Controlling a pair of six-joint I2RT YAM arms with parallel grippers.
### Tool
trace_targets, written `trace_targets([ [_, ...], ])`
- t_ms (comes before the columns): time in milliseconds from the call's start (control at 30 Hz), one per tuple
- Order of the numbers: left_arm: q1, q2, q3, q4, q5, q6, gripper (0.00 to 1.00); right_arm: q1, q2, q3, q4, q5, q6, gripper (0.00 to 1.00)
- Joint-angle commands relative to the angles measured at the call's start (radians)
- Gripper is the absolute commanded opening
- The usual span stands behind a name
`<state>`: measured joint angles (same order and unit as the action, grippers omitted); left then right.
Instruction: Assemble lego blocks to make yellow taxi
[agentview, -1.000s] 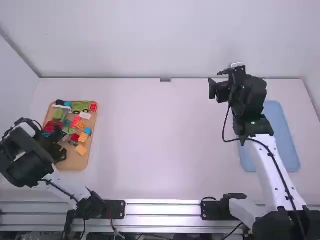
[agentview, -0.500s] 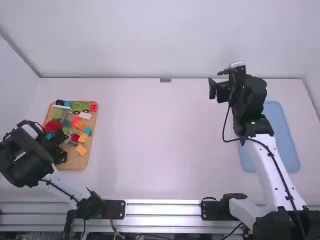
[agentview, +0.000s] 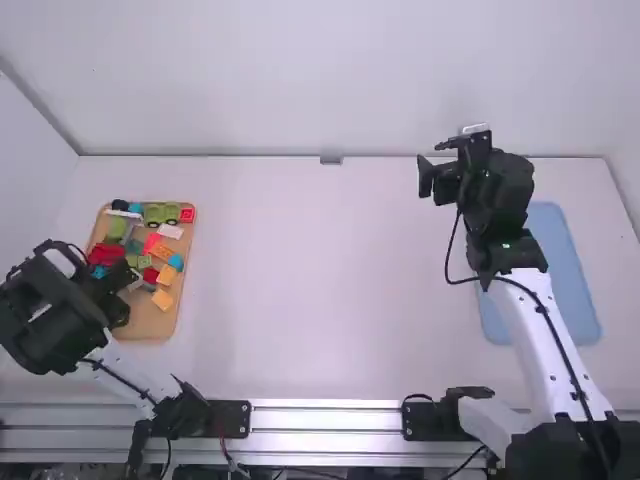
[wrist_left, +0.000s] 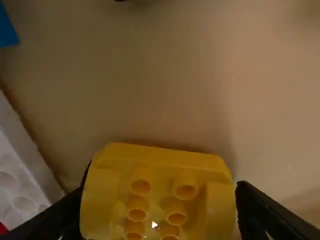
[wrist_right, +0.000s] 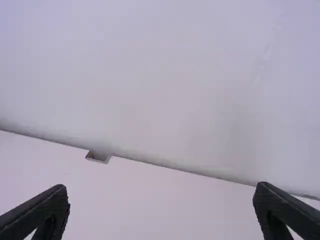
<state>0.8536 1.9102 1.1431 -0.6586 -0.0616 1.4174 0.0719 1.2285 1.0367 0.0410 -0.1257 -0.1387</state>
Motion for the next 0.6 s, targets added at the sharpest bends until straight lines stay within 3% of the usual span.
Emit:
trace_targets([
  [0,0.003,0.005,-0.016,-0.005,0.019,0.043,0.66,-0.001,0.002,0.028,0.0,-0.001,0.0,0.98],
  [100,0.005,0.005,-0.029,0.008,0.016,0.056,0.57,-0.001,0.002,0.028,0.0,-0.001,0.0,0.98],
  [133,0.003,0.005,-0.032,0.019,0.016,0.053,0.45,0.001,0.002,0.028,0.0,-0.001,0.0,0.98],
  [267,0.003,0.005,-0.024,0.04,0.016,-0.013,0.28,-0.002,0.002,0.028,0.0,-0.001,0.0,0.98],
  [433,-0.04,0.005,0.042,0.018,0.016,-0.156,0.36,0.0,0.002,0.028,0.001,-0.001,0.0,0.98],
  [567,-0.108,0.005,0.142,-0.079,0.016,-0.233,0.36,0.001,0.002,0.028,0.001,-0.001,0.0,0.98],
])
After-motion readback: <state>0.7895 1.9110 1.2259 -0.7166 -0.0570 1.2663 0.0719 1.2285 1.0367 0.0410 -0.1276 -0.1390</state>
